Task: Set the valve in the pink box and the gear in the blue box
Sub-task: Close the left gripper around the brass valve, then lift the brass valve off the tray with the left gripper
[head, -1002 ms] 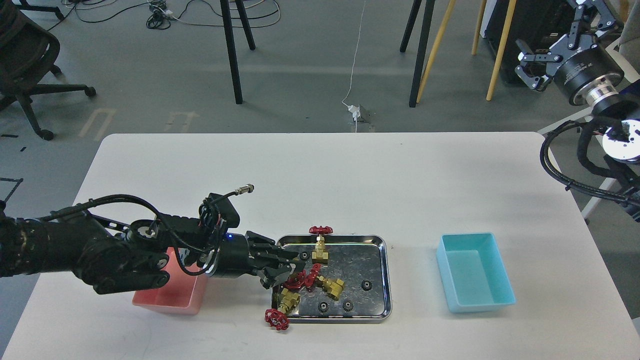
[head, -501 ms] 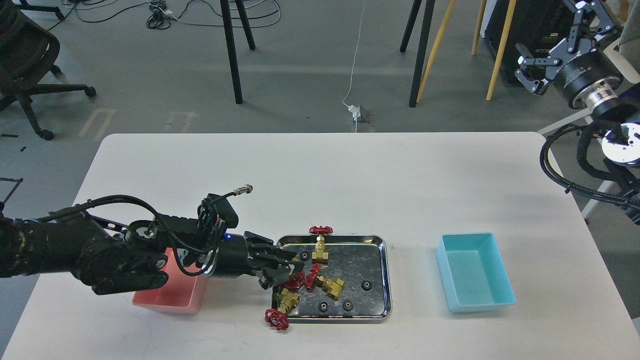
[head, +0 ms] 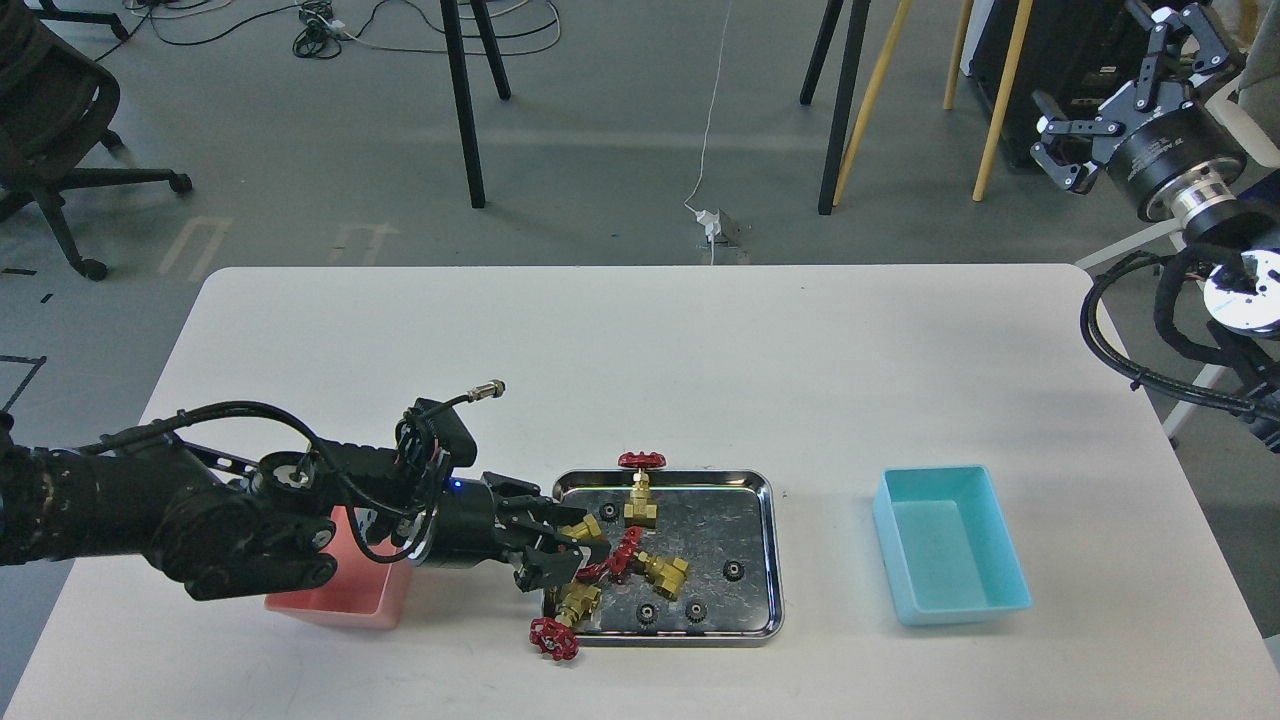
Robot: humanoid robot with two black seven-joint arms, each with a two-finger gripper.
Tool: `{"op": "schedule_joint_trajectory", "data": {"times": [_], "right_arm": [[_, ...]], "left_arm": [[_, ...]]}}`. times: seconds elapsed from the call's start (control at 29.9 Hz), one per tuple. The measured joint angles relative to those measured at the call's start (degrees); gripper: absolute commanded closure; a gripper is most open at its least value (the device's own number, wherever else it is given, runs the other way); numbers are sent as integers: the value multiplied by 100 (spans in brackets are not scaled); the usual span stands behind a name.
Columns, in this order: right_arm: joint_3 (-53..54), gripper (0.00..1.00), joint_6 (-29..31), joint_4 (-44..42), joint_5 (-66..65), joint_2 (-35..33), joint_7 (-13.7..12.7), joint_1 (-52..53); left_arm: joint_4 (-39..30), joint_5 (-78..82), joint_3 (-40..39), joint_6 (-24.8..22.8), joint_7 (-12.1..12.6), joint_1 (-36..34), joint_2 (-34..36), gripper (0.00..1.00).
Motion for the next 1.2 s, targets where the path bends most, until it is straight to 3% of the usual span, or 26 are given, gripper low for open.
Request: {"op": "schedule_joint_trajectory", "data": {"times": [0.23,0.53,1.2], "right_arm": [[1,1,0,2,0,0,0,-1],[1,1,0,2,0,-27,3,-6],[27,1,0,11,0,-35,5,-10]], "left_arm": [[85,4,0,0,0,36,2,69],[144,3,-2,3,-5,36,-10,86],[148,-29,-267,146,4,-59,111,89]]}}
